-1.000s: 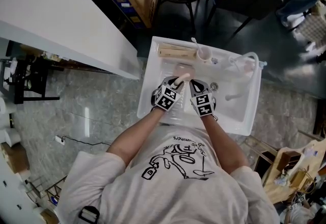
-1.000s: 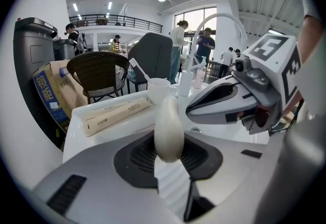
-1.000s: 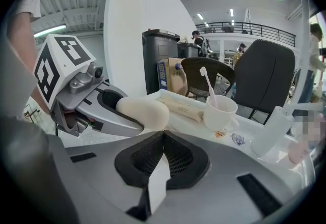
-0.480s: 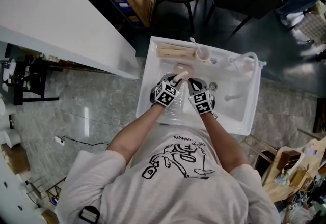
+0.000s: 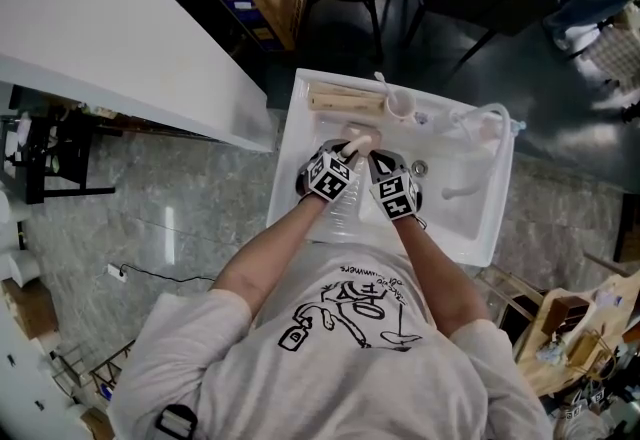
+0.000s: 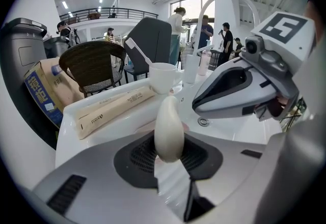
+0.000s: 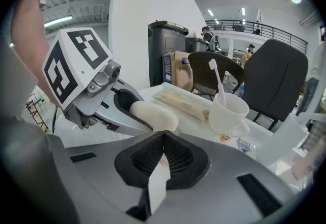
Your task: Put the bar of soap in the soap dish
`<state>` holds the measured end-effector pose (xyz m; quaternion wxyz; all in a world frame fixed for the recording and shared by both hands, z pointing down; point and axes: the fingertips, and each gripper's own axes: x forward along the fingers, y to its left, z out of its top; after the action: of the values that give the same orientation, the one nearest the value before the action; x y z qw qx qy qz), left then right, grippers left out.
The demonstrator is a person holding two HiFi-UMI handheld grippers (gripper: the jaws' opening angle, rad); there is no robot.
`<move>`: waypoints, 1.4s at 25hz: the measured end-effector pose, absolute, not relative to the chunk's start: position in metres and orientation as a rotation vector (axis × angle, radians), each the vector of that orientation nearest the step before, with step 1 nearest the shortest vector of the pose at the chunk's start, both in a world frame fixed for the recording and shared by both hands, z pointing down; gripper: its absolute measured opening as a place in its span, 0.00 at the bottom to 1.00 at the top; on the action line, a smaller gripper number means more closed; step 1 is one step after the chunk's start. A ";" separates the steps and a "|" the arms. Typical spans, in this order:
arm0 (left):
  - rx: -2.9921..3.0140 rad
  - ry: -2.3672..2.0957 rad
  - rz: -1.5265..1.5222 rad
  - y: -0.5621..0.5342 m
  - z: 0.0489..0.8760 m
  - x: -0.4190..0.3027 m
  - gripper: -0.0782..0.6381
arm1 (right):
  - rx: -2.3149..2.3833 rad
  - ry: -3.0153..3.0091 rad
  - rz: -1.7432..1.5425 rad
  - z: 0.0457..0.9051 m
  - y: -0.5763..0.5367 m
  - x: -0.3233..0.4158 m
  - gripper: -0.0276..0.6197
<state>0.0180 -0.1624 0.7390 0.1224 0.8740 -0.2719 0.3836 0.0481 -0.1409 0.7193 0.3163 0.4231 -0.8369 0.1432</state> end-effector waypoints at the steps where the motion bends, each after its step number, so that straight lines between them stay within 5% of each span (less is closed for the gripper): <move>1: 2.549 -0.789 1.127 -0.163 0.741 0.018 0.25 | 1.113 -2.200 0.375 0.720 -0.142 0.049 0.08; 35: 2.602 -0.641 1.465 -0.185 0.787 0.027 0.25 | 1.082 -2.144 0.412 0.738 -0.151 0.054 0.08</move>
<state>0.0274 -0.1847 0.7874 0.0438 0.8511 -0.2098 0.4793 0.0542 -0.1510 0.7384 0.3450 0.4168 -0.8259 0.1589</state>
